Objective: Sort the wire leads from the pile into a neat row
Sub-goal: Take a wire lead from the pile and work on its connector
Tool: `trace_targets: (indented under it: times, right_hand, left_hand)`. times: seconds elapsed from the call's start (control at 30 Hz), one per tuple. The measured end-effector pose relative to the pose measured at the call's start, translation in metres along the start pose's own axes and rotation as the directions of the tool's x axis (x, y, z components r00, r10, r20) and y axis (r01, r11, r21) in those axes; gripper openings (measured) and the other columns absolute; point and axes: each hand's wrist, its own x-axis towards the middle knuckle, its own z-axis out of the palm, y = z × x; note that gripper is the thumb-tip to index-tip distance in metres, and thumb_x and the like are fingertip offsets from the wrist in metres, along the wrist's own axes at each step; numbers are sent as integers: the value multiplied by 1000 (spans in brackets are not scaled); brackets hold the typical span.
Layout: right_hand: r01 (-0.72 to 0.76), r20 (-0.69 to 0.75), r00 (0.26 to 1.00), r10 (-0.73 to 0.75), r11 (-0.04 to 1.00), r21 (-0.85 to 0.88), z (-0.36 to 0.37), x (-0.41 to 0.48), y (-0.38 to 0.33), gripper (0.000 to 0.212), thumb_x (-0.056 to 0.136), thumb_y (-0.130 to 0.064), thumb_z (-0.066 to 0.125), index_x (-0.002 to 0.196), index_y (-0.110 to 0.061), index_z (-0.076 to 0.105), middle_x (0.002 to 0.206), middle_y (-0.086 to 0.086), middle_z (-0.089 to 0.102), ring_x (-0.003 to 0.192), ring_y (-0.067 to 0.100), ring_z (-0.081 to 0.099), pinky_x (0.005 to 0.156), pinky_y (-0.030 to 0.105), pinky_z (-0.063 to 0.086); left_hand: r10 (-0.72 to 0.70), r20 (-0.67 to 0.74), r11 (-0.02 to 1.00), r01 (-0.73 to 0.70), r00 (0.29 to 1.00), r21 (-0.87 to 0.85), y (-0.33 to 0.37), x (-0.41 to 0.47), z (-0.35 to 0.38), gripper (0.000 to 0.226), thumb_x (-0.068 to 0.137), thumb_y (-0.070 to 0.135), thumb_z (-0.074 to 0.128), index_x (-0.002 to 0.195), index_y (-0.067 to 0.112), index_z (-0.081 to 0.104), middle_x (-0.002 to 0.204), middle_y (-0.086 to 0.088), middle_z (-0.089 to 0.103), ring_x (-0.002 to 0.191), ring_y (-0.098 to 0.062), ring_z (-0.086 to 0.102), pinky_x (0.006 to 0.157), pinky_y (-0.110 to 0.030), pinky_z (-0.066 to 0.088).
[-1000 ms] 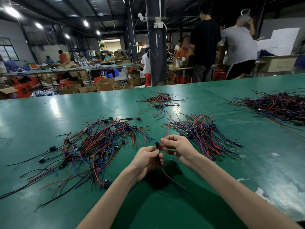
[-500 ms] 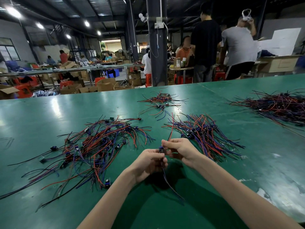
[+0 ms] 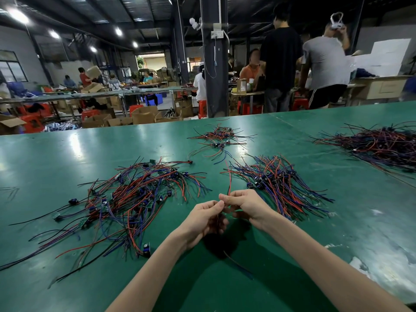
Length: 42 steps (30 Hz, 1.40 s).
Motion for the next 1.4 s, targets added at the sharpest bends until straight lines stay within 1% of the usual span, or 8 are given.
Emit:
trace_targets:
  times: [0.3, 0.4, 0.5, 0.63, 0.73, 0.8, 1.2, 1.4]
  right_hand:
    - [-87, 7, 996, 87, 987, 139, -1, 8, 2, 24, 62, -10, 82, 64, -8, 57, 62, 6, 55, 55, 12, 50, 68, 29, 46]
    - [-117, 25, 993, 114, 973, 198, 0, 7, 1, 29, 52, -16, 81, 64, -8, 56, 62, 6, 55, 54, 13, 48, 56, 22, 47]
    - [-119, 34, 993, 115, 963, 241, 2, 6, 2, 27, 59, -14, 79, 65, -8, 54, 60, 6, 55, 47, 11, 45, 44, 18, 43]
    - [-71, 0, 997, 74, 962, 265, 3, 7, 4, 26, 67, -7, 77, 63, -7, 52, 58, 6, 55, 52, 14, 45, 48, 22, 48]
    - [73, -89, 994, -61, 987, 141, 4, 9, 8, 31, 70, -3, 78, 58, -8, 50, 52, 1, 56, 51, 14, 45, 57, 31, 45]
    - [136, -106, 986, -126, 987, 87, 4, 8, 9, 32, 72, -5, 78, 58, -9, 50, 50, 0, 54, 48, 14, 44, 52, 28, 42]
    - [-3, -19, 1000, 8, 972, 235, 4, 5, 7, 31, 77, -12, 74, 60, -13, 48, 49, 0, 53, 41, 8, 43, 42, 17, 37]
    - [-3, 0, 1000, 3, 972, 235, 8, 7, 12, 33, 71, -14, 77, 58, -14, 46, 48, 0, 45, 39, 9, 42, 41, 19, 39]
  left_hand:
    - [0, 50, 999, -2, 999, 34, 0, 0, 0, 22, 99, 25, 45, 97, 6, 57, 56, -1, 57, 48, -11, 51, 46, -21, 43]
    - [12, 57, 1000, -12, 998, 14, -1, 1, 0, 26, 100, 25, 43, 95, 6, 60, 56, -3, 56, 48, -12, 51, 46, -21, 43]
    - [16, 57, 1000, -16, 998, -2, 0, 2, 0, 28, 100, 26, 42, 91, 8, 62, 56, -4, 56, 47, -13, 50, 46, -21, 43]
    - [7, 56, 1000, -7, 998, -3, 0, 2, 0, 26, 100, 26, 43, 90, 8, 60, 56, -4, 56, 46, -13, 50, 45, -21, 43]
    - [-5, 39, 1000, 5, 999, 4, -2, 2, 0, 26, 99, 26, 44, 89, 6, 58, 55, -4, 56, 46, -12, 49, 45, -21, 42]
    - [-9, 35, 1000, 9, 999, 0, -2, 2, 1, 27, 99, 27, 44, 87, 6, 58, 55, -4, 56, 46, -12, 49, 46, -21, 42]
    - [-18, -5, 995, 18, 1000, -101, -1, 2, 6, 26, 99, 21, 44, 102, 1, 60, 82, -18, 69, 67, -27, 67, 63, -31, 57]
    - [3, -121, 995, -15, 993, -96, -5, 7, 3, 20, 91, 0, 50, 78, 1, 66, 75, -14, 68, 63, -22, 63, 65, -34, 58]
